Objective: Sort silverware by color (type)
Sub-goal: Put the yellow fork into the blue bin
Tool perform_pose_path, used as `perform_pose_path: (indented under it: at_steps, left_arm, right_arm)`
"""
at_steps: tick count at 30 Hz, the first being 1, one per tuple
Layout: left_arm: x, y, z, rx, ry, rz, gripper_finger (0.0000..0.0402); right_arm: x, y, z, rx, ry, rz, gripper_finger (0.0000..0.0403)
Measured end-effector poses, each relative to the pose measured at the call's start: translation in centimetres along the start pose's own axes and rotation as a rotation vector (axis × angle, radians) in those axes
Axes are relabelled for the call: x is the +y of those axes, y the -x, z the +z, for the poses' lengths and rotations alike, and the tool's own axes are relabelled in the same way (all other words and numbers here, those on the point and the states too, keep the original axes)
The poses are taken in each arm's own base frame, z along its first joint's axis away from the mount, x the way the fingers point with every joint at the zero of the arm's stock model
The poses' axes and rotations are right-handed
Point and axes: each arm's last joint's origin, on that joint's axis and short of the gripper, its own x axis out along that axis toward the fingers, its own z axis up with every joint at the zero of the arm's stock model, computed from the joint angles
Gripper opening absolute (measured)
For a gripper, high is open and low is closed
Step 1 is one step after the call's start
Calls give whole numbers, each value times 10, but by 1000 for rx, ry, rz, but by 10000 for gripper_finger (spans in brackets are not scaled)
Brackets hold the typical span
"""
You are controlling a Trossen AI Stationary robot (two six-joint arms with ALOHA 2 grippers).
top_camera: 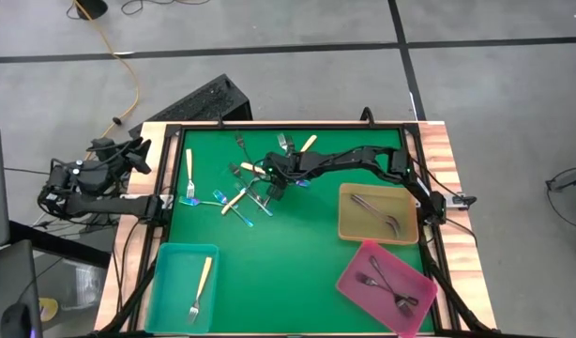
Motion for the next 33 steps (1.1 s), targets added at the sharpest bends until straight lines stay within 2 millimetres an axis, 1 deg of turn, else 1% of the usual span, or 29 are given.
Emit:
perform_pose_path:
  at_steps: [9, 15, 20, 24, 29, 33]
  left_arm:
    - [0, 0, 0, 1, 0, -1, 158]
    - [0, 0, 0, 1, 0, -1, 158]
    - [0, 0, 0, 1, 0, -2, 158]
    - [0, 0, 0, 1, 0, -1, 158]
    - [0, 0, 0, 1, 0, -2, 158]
    - [0, 0, 0, 1, 0, -1, 158]
  right_arm:
    - [4, 1, -2, 8, 12, 12, 25]
    - [4, 0, 0, -13, -12, 14, 27]
    - [7, 2, 3, -60, -12, -35, 25]
    - [9, 11, 17, -111, -10, -21, 25]
    - [17, 25, 34, -195, 6, 3, 25]
    - [29, 39, 49, -275, 64, 24, 25]
